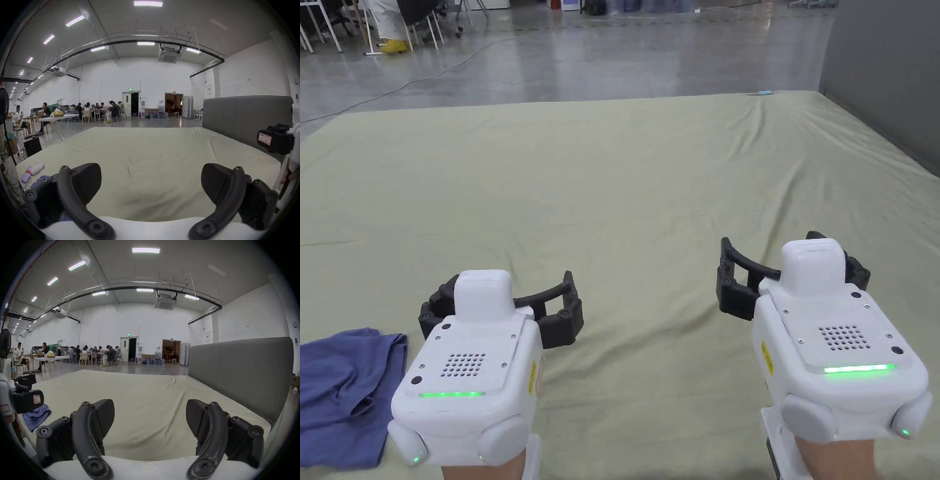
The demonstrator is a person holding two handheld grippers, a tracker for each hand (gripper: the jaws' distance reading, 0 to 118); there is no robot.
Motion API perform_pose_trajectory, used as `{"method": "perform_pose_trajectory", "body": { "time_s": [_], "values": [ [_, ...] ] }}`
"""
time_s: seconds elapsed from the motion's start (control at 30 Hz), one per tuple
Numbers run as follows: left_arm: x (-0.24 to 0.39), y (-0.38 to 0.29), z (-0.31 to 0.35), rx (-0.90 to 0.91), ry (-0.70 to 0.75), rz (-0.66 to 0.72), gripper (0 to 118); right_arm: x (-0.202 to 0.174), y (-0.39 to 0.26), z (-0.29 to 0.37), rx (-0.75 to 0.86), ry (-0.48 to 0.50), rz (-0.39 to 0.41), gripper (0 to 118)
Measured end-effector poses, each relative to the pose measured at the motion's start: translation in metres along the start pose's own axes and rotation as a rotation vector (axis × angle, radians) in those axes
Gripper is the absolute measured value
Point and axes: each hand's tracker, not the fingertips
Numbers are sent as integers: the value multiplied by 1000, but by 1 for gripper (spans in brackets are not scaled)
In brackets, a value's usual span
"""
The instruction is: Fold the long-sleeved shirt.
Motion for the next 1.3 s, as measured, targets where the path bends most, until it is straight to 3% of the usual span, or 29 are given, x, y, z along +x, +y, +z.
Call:
{"method": "perform_pose_trajectory", "body": {
  "time_s": [0.17,0.23,0.33,0.4,1.3],
  "values": [
    [-5,-7,1,29,-29,-11,117,-4,-9,-1,70,-24,110,92],
    [-5,-7,6,59,-38,-25,117,-4,-8,-1,18,-19,87,92],
    [-4,-3,9,45,-48,-16,117,-1,-9,0,26,24,-9,92],
    [-2,-1,11,33,-52,-12,117,-2,-7,0,24,13,-15,92],
    [1,8,14,90,-63,-32,117,1,4,-4,20,-32,9,92]
  ]
}}
